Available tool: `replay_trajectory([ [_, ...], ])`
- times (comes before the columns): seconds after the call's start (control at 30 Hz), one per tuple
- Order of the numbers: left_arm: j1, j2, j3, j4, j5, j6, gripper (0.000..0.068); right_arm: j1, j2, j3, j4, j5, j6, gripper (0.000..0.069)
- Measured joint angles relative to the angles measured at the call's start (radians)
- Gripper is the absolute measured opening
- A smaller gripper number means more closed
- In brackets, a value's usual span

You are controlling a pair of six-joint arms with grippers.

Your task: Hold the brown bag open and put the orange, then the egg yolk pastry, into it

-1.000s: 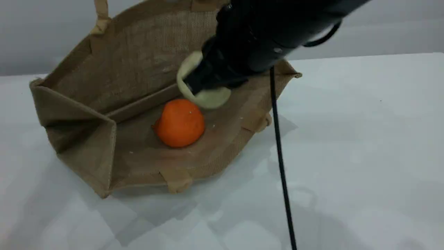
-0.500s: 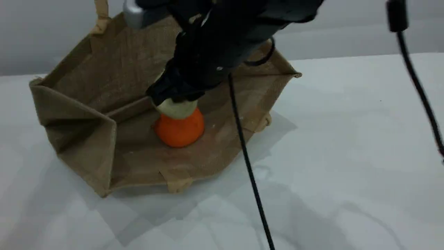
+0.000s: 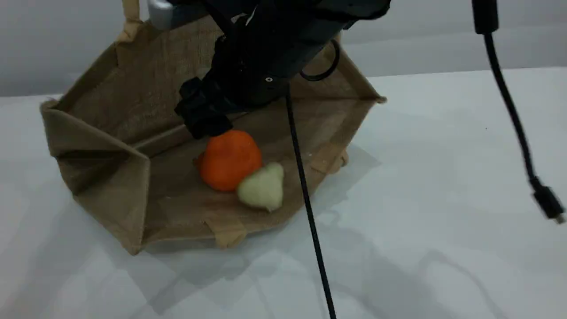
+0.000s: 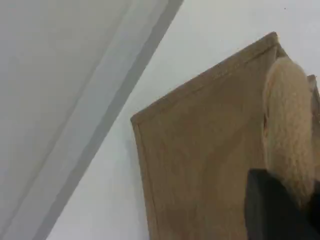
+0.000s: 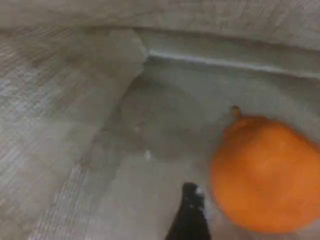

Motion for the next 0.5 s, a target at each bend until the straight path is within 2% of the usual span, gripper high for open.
replay_trajectory([
  [0.3, 0.000, 0.000, 0.000, 0.001, 0.000, 0.000, 0.0086, -0.016, -0.152, 0.000, -0.066, 0.125, 0.000, 0.0560],
  [0.5, 0.000, 0.000, 0.000, 0.001, 0.000, 0.000, 0.0086, -0.106, -0.271, 0.000, -0.072, 0.257, 0.000, 0.0561],
])
